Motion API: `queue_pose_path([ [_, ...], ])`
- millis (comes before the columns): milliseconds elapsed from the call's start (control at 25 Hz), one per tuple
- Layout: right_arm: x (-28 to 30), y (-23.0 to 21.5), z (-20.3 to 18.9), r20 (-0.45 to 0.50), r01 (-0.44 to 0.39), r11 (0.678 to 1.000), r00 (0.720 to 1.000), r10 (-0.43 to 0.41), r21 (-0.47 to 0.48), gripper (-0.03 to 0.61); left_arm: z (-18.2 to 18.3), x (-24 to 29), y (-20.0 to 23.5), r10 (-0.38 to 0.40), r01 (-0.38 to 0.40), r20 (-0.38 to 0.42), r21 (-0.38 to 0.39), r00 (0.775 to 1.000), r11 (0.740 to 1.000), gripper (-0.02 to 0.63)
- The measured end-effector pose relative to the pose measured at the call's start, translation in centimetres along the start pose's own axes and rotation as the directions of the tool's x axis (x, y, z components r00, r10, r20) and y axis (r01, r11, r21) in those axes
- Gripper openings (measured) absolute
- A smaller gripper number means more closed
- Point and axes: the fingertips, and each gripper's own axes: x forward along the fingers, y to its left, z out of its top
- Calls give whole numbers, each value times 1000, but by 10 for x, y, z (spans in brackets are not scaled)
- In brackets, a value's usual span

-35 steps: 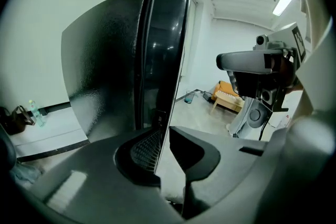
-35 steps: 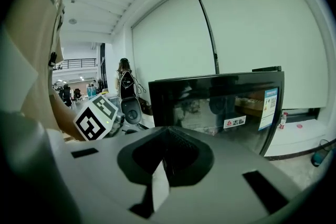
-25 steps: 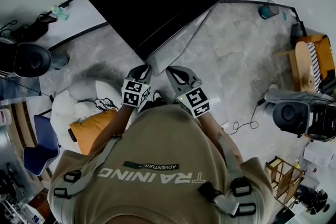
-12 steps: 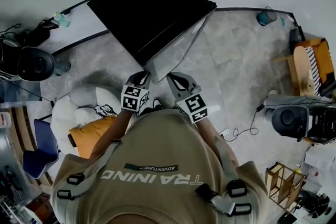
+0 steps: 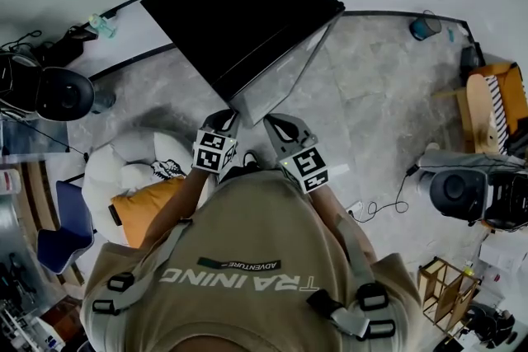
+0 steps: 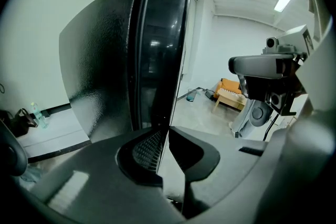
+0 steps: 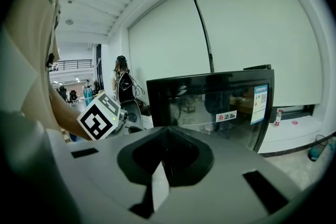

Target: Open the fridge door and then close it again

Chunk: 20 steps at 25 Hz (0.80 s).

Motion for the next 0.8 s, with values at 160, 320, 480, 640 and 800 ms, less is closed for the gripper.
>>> queue_pose_path([
  [160, -5, 0, -3, -3, 3, 1000, 1000, -3, 2, -5, 1, 1, 1, 15, -15, 1, -9, 1000, 1000, 31],
  [320, -14, -3, -8, -7, 13, 1000, 1000, -13, 10, -5, 0, 1, 3, 33, -33, 3, -51, 999, 998, 31],
  [480, -30, -11, -19, -14, 7, 1000, 1000, -6, 20, -5, 1, 3, -2, 57, -57, 1, -63, 998, 996, 31],
  [640, -38, -18, -18, 2, -31, 999, 1000, 31, 25, -5, 2, 2, -1, 115, -115, -4, -87, 993, 990, 31],
  [800, -50, -28, -15, 3, -74, 997, 997, 74, 14, -5, 1, 1, 2, 179, -180, -17, -116, 984, 977, 32],
])
